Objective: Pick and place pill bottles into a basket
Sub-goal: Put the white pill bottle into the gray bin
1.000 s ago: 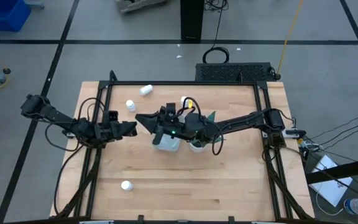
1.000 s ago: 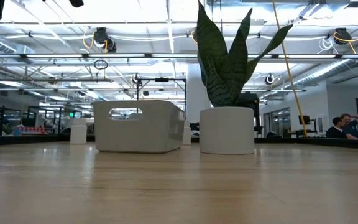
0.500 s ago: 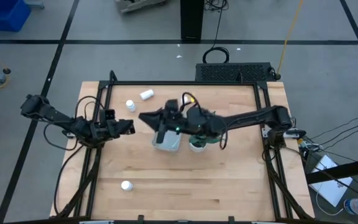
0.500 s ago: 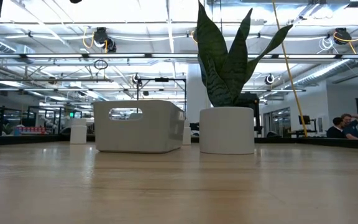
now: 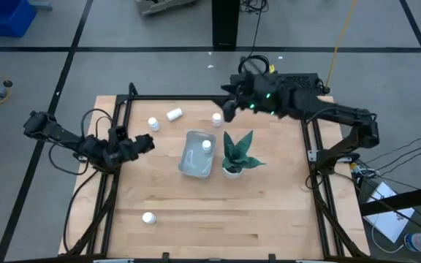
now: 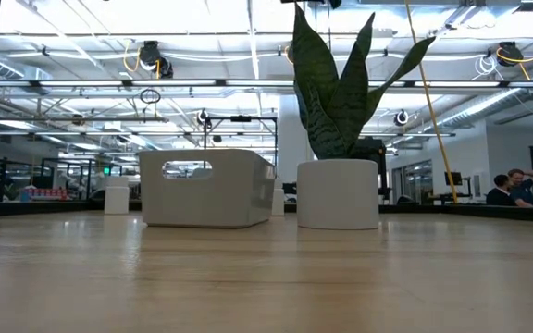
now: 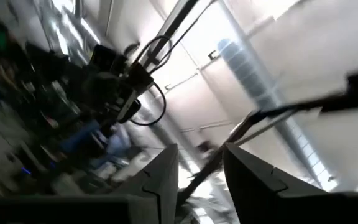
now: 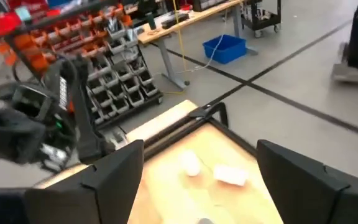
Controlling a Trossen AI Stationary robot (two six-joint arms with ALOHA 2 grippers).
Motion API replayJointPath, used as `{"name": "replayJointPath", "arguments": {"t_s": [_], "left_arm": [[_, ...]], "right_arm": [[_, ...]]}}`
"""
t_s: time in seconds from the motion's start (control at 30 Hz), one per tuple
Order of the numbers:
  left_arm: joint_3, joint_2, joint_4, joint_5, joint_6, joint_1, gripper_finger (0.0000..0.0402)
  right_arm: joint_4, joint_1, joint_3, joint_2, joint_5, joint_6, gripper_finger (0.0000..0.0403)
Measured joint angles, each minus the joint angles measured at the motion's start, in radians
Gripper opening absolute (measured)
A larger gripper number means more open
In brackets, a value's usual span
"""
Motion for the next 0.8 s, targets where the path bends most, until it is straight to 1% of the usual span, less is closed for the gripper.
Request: {"name": "replayJointPath", "arguments": {"t_s": [0.07,0.13,0.2,0.27,0.33,0.37,0.47,0.53,0.6,0.67,0.73,0.8], "left_arm": [[0.000,-0.028,-0.080,-0.009,0.071,-0.014,0.0105],[0.000,-0.065,-0.183,-0.028,0.129,-0.026,0.0072],[0.000,-0.118,-0.331,-0.041,0.213,-0.046,0.0032],[0.000,-0.175,-0.471,-0.041,0.261,-0.072,0.0010],[0.000,-0.228,-0.601,-0.055,0.327,-0.095,0.0012],[0.000,-0.252,-0.665,-0.076,0.335,-0.108,0.0014],[0.000,-0.311,-0.834,-0.122,0.323,-0.142,0.0013],[0.000,-0.355,-0.967,-0.172,0.283,-0.163,0.0006],[-0.002,-0.404,-1.068,-0.238,0.240,-0.185,0.0005],[-0.002,-0.449,-1.129,-0.276,0.235,-0.205,0.0012],[-0.001,-0.494,-1.187,-0.288,0.234,-0.223,0.0020],[-0.001,-0.539,-1.283,-0.317,0.192,-0.237,0.0022]], "right_arm": [[-0.012,-0.035,0.000,-0.015,-0.059,-0.043,0.0306],[-0.024,-0.069,0.000,-0.018,-0.122,-0.071,0.0299],[-0.053,-0.105,0.000,-0.016,-0.197,-0.078,0.0290],[-0.098,-0.139,0.000,-0.006,-0.247,-0.074,0.0281],[-0.143,-0.173,0.000,0.008,-0.278,-0.076,0.0274],[-0.167,-0.188,0.000,0.016,-0.302,-0.077,0.0271],[-0.226,-0.241,0.000,0.043,-0.378,-0.050,0.0266],[-0.274,-0.278,0.000,0.060,-0.425,-0.037,0.0266],[-0.303,-0.307,0.000,0.079,-0.441,-0.037,0.0266],[-0.362,-0.332,0.014,0.106,-0.452,-0.060,0.0265],[-0.413,-0.346,0.054,0.144,-0.463,-0.079,0.0265],[-0.493,-0.356,0.103,0.192,-0.449,-0.108,0.0265]]}}
